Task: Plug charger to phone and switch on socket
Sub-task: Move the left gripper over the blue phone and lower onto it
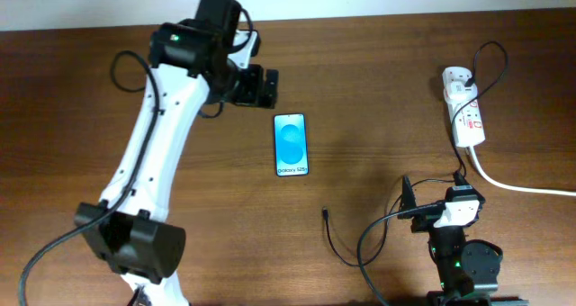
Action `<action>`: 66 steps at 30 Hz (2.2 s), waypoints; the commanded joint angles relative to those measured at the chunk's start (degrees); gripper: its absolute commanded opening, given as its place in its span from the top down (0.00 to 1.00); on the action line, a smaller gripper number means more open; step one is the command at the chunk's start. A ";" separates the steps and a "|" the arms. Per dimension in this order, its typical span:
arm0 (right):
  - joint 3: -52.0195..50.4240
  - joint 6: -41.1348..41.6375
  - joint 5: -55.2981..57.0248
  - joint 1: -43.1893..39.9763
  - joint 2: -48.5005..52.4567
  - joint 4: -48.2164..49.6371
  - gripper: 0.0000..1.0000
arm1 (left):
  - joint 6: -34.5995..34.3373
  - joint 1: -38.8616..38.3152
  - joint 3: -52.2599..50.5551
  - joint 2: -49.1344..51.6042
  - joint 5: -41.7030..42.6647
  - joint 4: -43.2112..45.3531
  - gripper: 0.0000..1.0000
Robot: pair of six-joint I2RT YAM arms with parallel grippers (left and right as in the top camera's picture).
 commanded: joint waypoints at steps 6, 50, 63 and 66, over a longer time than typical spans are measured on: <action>-0.31 0.22 0.48 0.37 -0.44 -0.35 0.01 | -14.60 -6.12 1.73 12.20 -6.99 2.62 0.01; -0.31 0.22 0.48 0.37 -0.44 -0.35 0.02 | -21.66 -11.39 1.62 32.30 -9.99 7.23 0.01; -0.31 0.22 0.48 0.37 -0.44 -0.35 0.02 | -21.64 -11.61 1.62 32.30 -11.47 5.49 0.01; -0.31 0.22 0.48 0.37 -0.42 -0.35 0.02 | -21.64 -11.58 1.62 32.30 -11.61 5.49 0.01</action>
